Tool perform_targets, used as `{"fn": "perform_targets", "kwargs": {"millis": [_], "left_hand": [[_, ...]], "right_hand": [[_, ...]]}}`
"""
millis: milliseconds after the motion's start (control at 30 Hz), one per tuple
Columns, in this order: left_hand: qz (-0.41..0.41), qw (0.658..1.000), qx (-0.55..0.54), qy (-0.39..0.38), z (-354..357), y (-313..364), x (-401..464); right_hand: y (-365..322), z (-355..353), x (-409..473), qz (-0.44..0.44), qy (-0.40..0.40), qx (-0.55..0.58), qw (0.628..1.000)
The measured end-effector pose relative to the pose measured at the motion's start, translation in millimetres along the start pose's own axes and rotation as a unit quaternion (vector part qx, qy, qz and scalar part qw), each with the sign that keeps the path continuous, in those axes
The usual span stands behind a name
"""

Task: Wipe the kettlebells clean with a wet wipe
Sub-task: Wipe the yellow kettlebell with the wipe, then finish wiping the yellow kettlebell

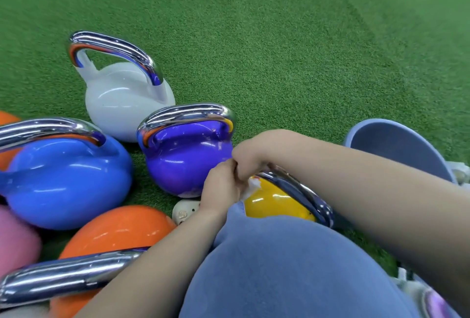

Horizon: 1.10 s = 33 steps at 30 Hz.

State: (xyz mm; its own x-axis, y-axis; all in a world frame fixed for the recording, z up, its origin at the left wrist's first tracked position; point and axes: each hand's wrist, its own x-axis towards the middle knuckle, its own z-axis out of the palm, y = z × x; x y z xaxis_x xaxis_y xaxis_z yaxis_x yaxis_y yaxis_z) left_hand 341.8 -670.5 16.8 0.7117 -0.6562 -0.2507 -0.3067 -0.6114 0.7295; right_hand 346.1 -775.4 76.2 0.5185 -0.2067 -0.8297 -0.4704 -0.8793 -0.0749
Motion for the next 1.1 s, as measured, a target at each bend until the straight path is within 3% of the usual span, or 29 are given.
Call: {"fn": "perform_targets", "kwargs": {"millis": [167, 300, 433, 567, 700, 800, 933, 1000, 1100], "left_hand": [[0.123, 0.992, 0.028, 0.008, -9.3, 1.6, 1.8], [0.246, 0.964, 0.098, -0.027, -21.8, 12.4, 8.8], [0.369, 0.889, 0.24, -0.124, -36.9, 46.5, 11.3], [0.401, 0.809, 0.377, -0.207, -41.2, 93.8, 10.3], [0.39, 0.814, 0.344, -0.258, -36.1, 140.8, 3.5], [0.359, 0.832, 0.317, -0.278, -27.7, 176.9, -3.1], [0.35, 0.832, 0.324, -0.285, -19.6, 209.2, -10.8], [0.351, 0.828, 0.33, -0.286, -16.9, 213.7, -16.7], [0.348, 0.823, 0.339, -0.294, -16.8, 206.4, -24.7]], "right_hand": [[18.5, 0.6, -38.0, -0.061, 0.082, -0.008, 0.995], [48.2, 21.2, -63.8, -0.098, 0.162, 0.146, 0.971], [71.0, 59.0, -83.8, -0.107, 0.24, 0.285, 0.922], [84.7, 97.9, -96.2, -0.087, 0.319, 0.387, 0.861], [88.5, 121.1, -107.1, -0.012, 0.446, 0.45, 0.773], [97.8, 123.9, -125.7, 0.027, 0.505, 0.465, 0.726], [137.6, 124.6, -150.0, 0.069, 0.559, 0.518, 0.644], [165.4, 128.0, -153.0, 0.114, 0.564, 0.512, 0.637], [199.9, 134.7, -144.8, 0.191, 0.521, 0.491, 0.672]]}}
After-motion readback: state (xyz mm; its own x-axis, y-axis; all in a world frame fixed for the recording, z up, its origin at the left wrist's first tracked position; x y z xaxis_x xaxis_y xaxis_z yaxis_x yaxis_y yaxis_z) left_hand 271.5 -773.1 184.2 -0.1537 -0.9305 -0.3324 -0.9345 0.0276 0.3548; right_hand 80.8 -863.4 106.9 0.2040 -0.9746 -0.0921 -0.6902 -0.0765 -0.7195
